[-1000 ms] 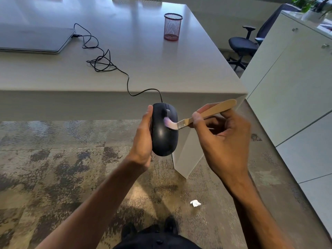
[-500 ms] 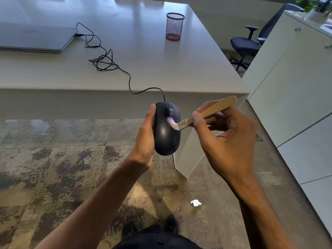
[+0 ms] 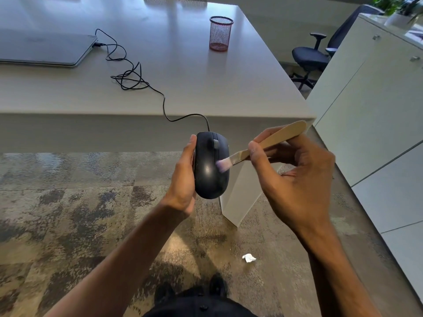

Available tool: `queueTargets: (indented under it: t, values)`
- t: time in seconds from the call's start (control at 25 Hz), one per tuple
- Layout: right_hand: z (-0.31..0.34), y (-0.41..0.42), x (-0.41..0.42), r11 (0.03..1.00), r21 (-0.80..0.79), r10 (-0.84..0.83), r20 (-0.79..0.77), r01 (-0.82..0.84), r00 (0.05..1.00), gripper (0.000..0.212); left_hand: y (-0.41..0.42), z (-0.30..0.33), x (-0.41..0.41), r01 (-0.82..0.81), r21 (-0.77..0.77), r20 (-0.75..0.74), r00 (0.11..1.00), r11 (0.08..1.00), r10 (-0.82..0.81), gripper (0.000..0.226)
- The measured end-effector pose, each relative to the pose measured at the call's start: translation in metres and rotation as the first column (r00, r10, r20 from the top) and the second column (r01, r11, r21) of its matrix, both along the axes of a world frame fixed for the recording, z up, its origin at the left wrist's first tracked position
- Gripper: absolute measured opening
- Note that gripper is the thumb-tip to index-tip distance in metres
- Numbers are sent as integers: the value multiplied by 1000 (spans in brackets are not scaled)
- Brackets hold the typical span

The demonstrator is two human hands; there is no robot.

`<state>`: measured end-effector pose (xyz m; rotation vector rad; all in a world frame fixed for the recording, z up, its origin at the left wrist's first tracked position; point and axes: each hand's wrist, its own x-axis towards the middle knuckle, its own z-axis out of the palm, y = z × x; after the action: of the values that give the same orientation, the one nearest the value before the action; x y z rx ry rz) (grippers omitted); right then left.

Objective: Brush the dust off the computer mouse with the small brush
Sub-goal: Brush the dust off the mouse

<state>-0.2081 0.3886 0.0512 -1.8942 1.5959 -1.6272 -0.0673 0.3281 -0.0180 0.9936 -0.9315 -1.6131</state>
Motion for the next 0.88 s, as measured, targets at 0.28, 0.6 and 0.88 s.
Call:
queueTargets:
  t: [0.28,0.6,0.88]
  values:
    - [-6,-7,3,999,-17,-32,48,32,998,12,-4,-2,-1,0,-17,-36,999,1000,0,48]
    - [-1,-8,-3,996,-49,-71,72,75,995,13,-8,-5,-2,10,-38,7,1000,999,-9,50]
    - [-3,-6,-2,999,-37,-17,46,19,999,14,-11,-6,-1,3,-17,-6,1000,1000,-3,48]
